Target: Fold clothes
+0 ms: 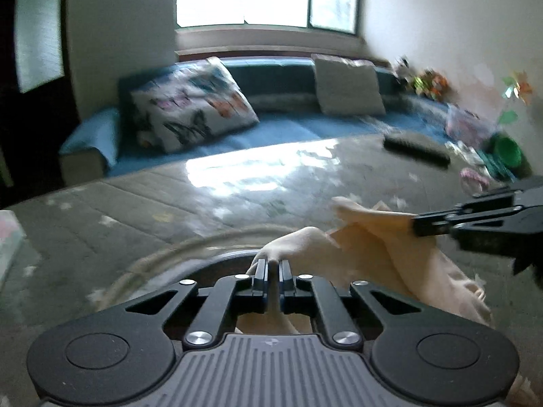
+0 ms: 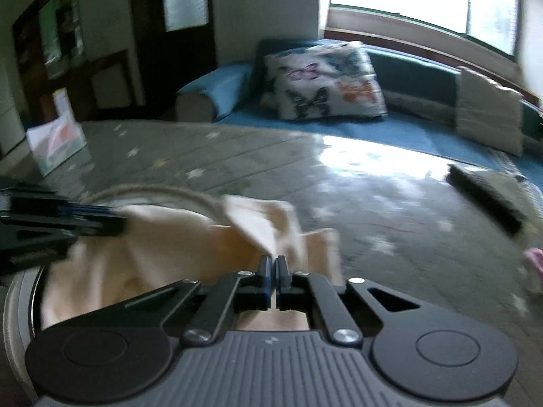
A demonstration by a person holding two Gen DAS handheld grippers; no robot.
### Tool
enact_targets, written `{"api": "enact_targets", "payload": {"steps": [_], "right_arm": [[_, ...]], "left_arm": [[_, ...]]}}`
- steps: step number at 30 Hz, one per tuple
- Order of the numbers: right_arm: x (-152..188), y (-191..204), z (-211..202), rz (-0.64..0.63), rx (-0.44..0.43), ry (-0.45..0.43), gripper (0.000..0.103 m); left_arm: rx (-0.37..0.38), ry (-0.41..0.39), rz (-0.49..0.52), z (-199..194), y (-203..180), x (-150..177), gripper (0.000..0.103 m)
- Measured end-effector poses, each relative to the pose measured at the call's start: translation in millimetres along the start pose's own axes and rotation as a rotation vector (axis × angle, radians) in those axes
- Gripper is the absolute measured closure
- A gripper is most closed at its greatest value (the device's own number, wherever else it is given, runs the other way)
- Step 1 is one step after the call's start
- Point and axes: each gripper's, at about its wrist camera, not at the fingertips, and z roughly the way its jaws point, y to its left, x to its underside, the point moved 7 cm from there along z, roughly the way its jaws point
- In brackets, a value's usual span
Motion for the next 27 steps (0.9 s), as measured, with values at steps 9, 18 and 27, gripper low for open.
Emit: {"api": "enact_targets", "payload": {"steps": [9,18,27], "right_arm": [[26.9,-81.4,-83.3,0.131,0.152,-0.084,0.101],[93.9,-152.9,-158.5,0.283,0.278,-0.106,0.101],[145.3,-171.2,-192.2,0.372,0.346,-0.061,0.103]], "left_arm": [[-0.146,-0.108,-0.128,-104.0,37.4,21.2,0.097],[-0.242,-0.067,-0.264,-186.9,73.0,87.9,0.098],[-0.273,0.050,-0.354,-214.9,93.9,136.8,0.097]]}}
